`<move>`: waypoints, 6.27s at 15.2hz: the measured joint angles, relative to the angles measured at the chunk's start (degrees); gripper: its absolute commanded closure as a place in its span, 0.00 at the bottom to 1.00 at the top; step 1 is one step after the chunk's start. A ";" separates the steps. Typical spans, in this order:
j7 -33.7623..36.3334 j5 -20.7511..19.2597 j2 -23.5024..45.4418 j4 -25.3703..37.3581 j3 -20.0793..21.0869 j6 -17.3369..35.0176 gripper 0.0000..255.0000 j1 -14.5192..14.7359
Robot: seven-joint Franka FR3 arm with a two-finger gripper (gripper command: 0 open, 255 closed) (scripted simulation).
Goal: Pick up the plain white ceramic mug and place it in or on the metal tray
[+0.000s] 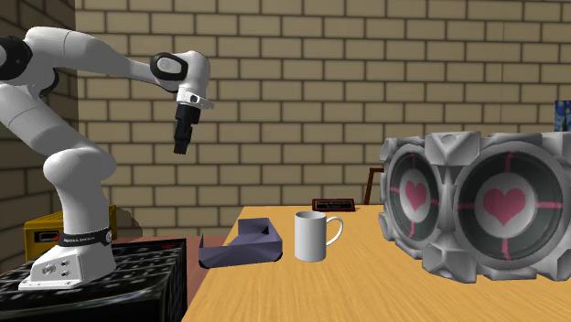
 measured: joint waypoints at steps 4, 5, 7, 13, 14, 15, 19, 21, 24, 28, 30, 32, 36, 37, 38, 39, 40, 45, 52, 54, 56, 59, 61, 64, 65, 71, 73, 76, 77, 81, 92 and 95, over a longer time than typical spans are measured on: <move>-1.47 -1.18 2.43 -0.08 -1.43 3.28 0.00 -0.73; -2.32 -1.84 4.57 0.73 -2.26 5.01 0.00 -1.15; -3.87 -2.91 7.44 0.58 -3.79 8.79 0.00 -1.89; -8.15 -4.67 17.38 4.76 -7.84 17.13 0.00 -3.53; -8.56 -4.64 19.10 5.47 -8.24 18.55 0.00 -3.60; -9.40 -4.71 20.72 6.49 -8.93 19.60 0.00 -3.86; -12.64 -4.33 28.56 11.03 -11.43 24.56 0.00 -4.68; -14.30 -3.75 32.14 13.53 -12.51 26.42 0.00 -5.08; -17.10 -2.38 38.12 18.24 -14.05 28.81 0.00 -5.82; -20.42 0.34 46.24 25.43 -15.26 31.01 0.00 -6.84; -22.38 2.03 50.86 29.64 -15.75 31.96 0.00 -7.76; -23.85 3.59 54.80 33.74 -15.92 32.37 0.00 -8.62; -26.81 6.74 63.15 43.61 -15.94 31.88 0.00 -11.01; -27.38 7.39 64.92 45.89 -15.88 31.64 0.00 -11.61; -27.85 7.89 66.43 47.25 -15.81 31.90 0.00 -12.09; -28.14 8.21 67.32 47.66 -15.73 32.43 0.00 -12.35; -28.25 8.36 67.75 47.65 -15.68 32.90 0.00 -12.43; -28.59 8.94 69.41 46.36 -15.38 35.84 0.00 -12.56; -28.69 9.06 69.80 46.28 -15.33 36.32 0.00 -12.63; -28.69 9.06 69.80 46.28 -15.33 36.32 1.00 -12.63; -28.69 9.06 69.80 46.28 -15.33 36.32 1.00 -12.63; -28.68 9.07 69.78 46.29 -15.32 36.32 1.00 -12.62; -28.69 9.07 69.78 46.29 -15.31 36.32 1.00 -12.62; -28.66 9.01 69.60 46.41 -15.35 36.01 1.00 -12.61; -28.61 8.93 69.43 46.77 -15.40 35.48 1.00 -12.62; -28.17 8.36 67.86 48.87 -15.68 31.87 1.00 -12.50; -28.06 8.20 67.46 50.01 -15.77 30.37 1.00 -12.53; -27.88 7.94 66.71 51.17 -15.88 28.48 1.00 -12.48; -27.85 7.89 66.58 51.69 -15.92 27.83 1.00 -12.52; -27.53 7.56 65.65 53.40 -16.04 25.23 1.00 -12.42; -24.95 3.97 52.32 41.01 -16.41 24.77 1.00 -9.75; -23.09 1.85 44.94 32.58 -16.12 26.14 1.00 -8.65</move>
